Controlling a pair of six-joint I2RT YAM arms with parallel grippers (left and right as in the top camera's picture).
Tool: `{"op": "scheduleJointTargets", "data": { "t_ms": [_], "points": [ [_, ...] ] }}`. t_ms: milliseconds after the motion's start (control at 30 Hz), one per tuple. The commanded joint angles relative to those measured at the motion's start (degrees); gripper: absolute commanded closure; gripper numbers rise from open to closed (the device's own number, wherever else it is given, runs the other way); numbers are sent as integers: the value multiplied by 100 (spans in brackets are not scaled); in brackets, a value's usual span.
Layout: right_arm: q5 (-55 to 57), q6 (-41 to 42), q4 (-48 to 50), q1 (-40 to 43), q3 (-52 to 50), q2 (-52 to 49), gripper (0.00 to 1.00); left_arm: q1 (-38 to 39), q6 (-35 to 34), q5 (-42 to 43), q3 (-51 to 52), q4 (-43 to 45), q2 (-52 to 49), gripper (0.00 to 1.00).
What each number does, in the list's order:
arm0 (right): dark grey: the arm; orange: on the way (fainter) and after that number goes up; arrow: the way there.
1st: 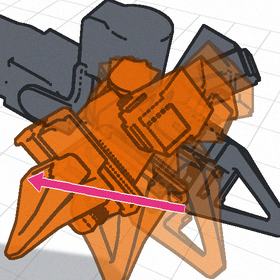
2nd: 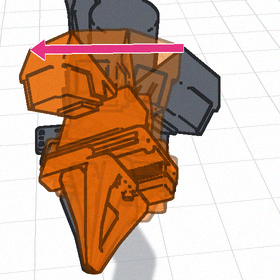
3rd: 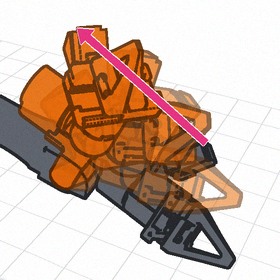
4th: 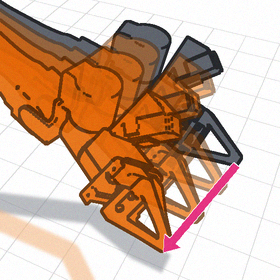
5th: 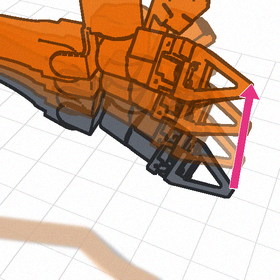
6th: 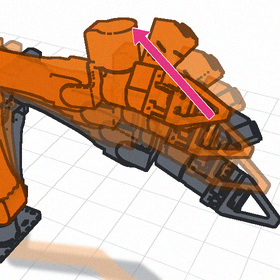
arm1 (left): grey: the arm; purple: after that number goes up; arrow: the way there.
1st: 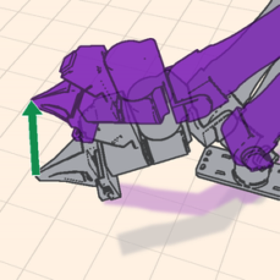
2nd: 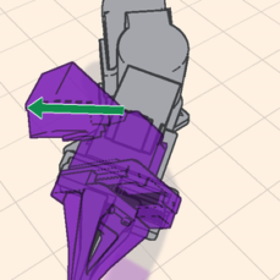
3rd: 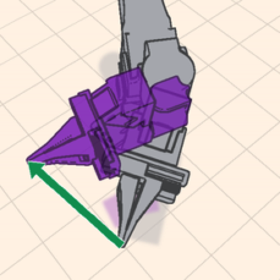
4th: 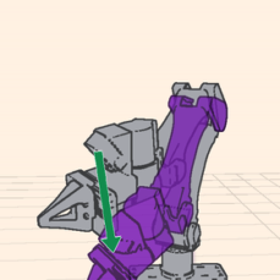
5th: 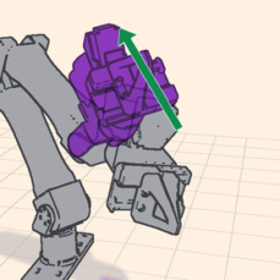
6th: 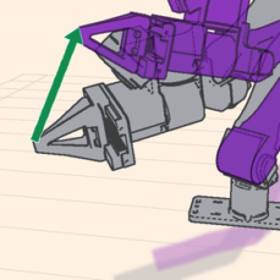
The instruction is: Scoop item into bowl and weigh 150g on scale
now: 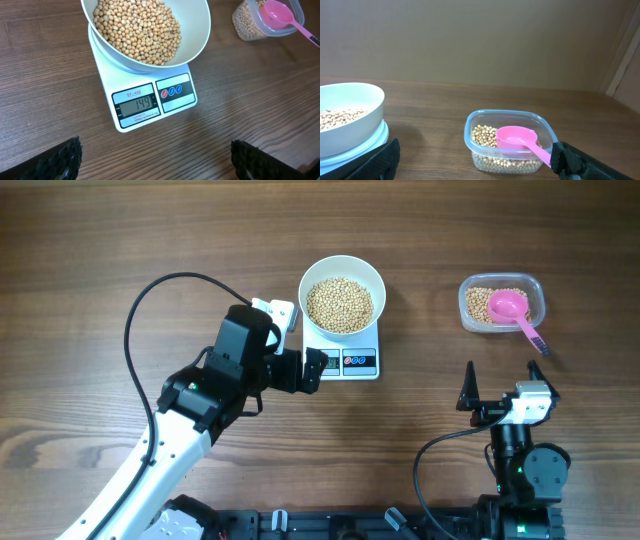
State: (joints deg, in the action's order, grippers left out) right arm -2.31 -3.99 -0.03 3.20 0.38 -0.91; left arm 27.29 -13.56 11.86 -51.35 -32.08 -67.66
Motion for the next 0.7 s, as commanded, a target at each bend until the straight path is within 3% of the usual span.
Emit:
{"op": "scheduleJointTargets", "data": {
  "t_ms": [0,667],
  "points": [
    [-28,-48,4,20,-9,70,0,31,116,-57,2,15,48,0],
    [-28,-50,4,20,-9,70,0,31,116,-57,2,13,48,0]
  ]
}}
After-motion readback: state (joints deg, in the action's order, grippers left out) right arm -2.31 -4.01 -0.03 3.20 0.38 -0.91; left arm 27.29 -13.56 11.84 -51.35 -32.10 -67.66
